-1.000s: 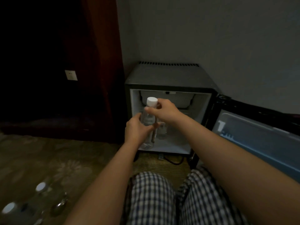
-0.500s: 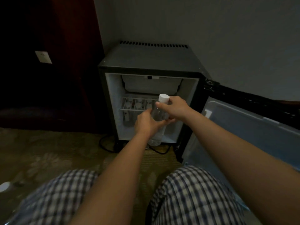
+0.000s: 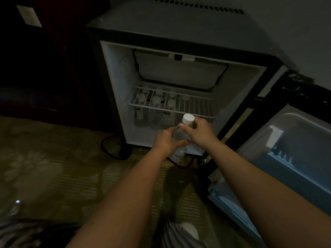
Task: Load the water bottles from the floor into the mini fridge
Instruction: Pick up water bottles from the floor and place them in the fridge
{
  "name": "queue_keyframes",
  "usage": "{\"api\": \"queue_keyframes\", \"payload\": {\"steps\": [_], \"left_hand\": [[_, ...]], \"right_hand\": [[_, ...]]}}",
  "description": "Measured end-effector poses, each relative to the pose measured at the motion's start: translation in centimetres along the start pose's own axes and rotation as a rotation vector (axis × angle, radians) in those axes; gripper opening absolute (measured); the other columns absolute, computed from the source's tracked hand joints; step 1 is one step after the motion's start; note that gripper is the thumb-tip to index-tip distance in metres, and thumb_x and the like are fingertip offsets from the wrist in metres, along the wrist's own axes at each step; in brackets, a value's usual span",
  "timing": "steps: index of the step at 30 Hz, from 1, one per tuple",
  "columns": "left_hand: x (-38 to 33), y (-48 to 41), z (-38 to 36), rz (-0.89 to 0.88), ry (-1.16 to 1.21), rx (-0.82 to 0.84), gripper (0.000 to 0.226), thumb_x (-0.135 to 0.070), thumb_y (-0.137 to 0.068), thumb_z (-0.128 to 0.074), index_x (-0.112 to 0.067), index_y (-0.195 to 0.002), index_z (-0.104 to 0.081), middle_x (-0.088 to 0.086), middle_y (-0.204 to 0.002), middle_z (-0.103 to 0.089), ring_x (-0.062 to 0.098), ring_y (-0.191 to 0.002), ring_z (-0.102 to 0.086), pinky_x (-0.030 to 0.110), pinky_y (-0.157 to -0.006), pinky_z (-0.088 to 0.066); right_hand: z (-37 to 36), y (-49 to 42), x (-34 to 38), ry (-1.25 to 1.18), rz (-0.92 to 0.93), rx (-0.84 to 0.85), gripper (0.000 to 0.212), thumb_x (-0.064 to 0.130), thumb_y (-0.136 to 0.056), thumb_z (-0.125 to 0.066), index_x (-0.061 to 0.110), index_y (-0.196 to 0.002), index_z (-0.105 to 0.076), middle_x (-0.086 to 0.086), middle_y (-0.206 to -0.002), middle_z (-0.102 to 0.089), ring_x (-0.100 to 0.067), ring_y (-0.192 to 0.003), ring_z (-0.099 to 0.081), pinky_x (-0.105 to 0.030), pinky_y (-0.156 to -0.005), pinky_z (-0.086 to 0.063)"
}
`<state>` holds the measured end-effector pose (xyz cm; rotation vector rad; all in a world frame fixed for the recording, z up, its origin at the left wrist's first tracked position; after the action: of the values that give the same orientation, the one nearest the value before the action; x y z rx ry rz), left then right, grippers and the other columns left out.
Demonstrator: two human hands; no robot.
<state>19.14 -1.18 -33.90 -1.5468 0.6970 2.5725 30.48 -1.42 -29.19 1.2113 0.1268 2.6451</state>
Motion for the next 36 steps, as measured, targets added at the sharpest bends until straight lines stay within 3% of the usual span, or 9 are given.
{"api": "queue_keyframes", "payload": {"steps": [6,11,14,17,23,26,28,31,36], "left_hand": [[3.1,-3.7,-1.3,0.036,0.049,0.047,0.049,-0.034,-0.081,-0.069,-0.015,-0.123,-0.055,0.007,-0.123,-0.063,0.024,-0.114,-0.058,0.042,-0.099,-0.047],[4.9,-6.3,-2.0,0.036,0.145,0.036,0.039,-0.025,-0.089,-0.06,-0.015,-0.125,-0.055,0.008,-0.125,-0.062,0.023,-0.116,-0.056,0.04,-0.102,-0.045],[4.9,-7.3,-2.2,0.04,0.228,0.02,0.031,-0.018,-0.095,-0.049,-0.012,-0.125,-0.055,0.012,-0.125,-0.06,0.027,-0.116,-0.055,0.04,-0.101,-0.045],[5.2,-8.4,-2.8,0.086,0.283,-0.004,0.035,-0.015,-0.098,-0.042,-0.007,-0.132,-0.049,0.017,-0.134,-0.052,0.032,-0.122,-0.051,0.047,-0.105,-0.042],[6.6,-9.9,-4.3,0.326,0.43,-0.012,0.04,-0.015,-0.1,-0.036,-0.01,-0.139,-0.039,0.011,-0.144,-0.042,0.029,-0.131,-0.043,0.043,-0.112,-0.034],[5.8,-10.4,-4.4,0.346,0.399,0.041,0.043,-0.021,-0.1,-0.037,-0.012,-0.142,-0.035,0.01,-0.148,-0.038,0.028,-0.135,-0.038,0.043,-0.112,-0.033],[5.1,-10.9,-4.4,0.341,0.385,0.071,0.045,-0.028,-0.1,-0.035,-0.015,-0.143,-0.033,0.009,-0.149,-0.035,0.028,-0.135,-0.037,0.043,-0.113,-0.032],[4.5,-11.4,-4.4,0.286,0.366,0.081,0.047,-0.022,-0.101,-0.036,-0.017,-0.147,-0.025,0.006,-0.153,-0.03,0.024,-0.138,-0.033,0.041,-0.114,-0.03],[4.8,-12.2,-4.7,0.308,0.34,0.082,0.051,-0.025,-0.1,-0.034,-0.026,-0.149,-0.017,0.007,-0.152,-0.032,0.026,-0.137,-0.035,0.042,-0.114,-0.03]], "right_hand": [[-2.0,-2.9,-2.9,0.101,-0.091,0.0,0.034,0.041,-0.085,-0.063,0.008,-0.095,-0.064,-0.01,-0.09,-0.064,-0.029,-0.096,-0.063,-0.029,-0.072,-0.044],[-3.3,-4.8,-4.3,0.051,-0.131,-0.014,0.042,0.036,-0.087,-0.061,0.01,-0.12,-0.058,-0.015,-0.12,-0.063,-0.032,-0.113,-0.057,-0.037,-0.094,-0.047],[-3.8,-5.6,-4.9,0.052,-0.158,-0.042,0.04,0.033,-0.089,-0.059,0.007,-0.119,-0.058,-0.017,-0.123,-0.06,-0.032,-0.115,-0.056,-0.031,-0.092,-0.041],[-4.1,-6.3,-5.3,0.03,-0.183,-0.054,0.04,0.033,-0.089,-0.059,0.006,-0.118,-0.058,-0.016,-0.124,-0.06,-0.029,-0.114,-0.056,-0.025,-0.086,-0.039],[-3.8,-8.2,-5.4,0.054,-0.263,-0.068,0.042,0.034,-0.094,-0.051,0.001,-0.12,-0.058,-0.019,-0.13,-0.057,-0.031,-0.12,-0.053,-0.03,-0.095,-0.039],[-3.9,-9.5,-5.3,0.043,-0.269,-0.053,0.044,0.034,-0.096,-0.047,-0.001,-0.117,-0.061,-0.023,-0.127,-0.058,-0.033,-0.119,-0.053,-0.033,-0.097,-0.039],[-4.2,-10.1,-5.5,-0.04,-0.3,-0.066,0.044,0.033,-0.095,-0.049,0.001,-0.124,-0.057,-0.022,-0.134,-0.054,-0.033,-0.124,-0.05,-0.034,-0.101,-0.037],[-4.6,-10.7,-5.7,-0.157,-0.333,-0.109,0.05,0.03,-0.093,-0.054,0.006,-0.136,-0.046,-0.018,-0.143,-0.045,-0.031,-0.132,-0.043,-0.031,-0.106,-0.033],[-5.5,-11.9,-6.3,-0.123,-0.355,-0.068,0.05,0.025,-0.098,-0.046,0.005,-0.143,-0.035,-0.018,-0.146,-0.041,-0.029,-0.134,-0.039,-0.016,-0.091,-0.023]]}}
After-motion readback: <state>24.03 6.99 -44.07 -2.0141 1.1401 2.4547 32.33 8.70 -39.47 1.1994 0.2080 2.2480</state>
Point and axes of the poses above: each hand's wrist, its own y-axis away from the middle knuckle, its own z-axis out of the back of the hand, x = y × z, the point moved 6 cm from there along -y, towards the middle knuckle
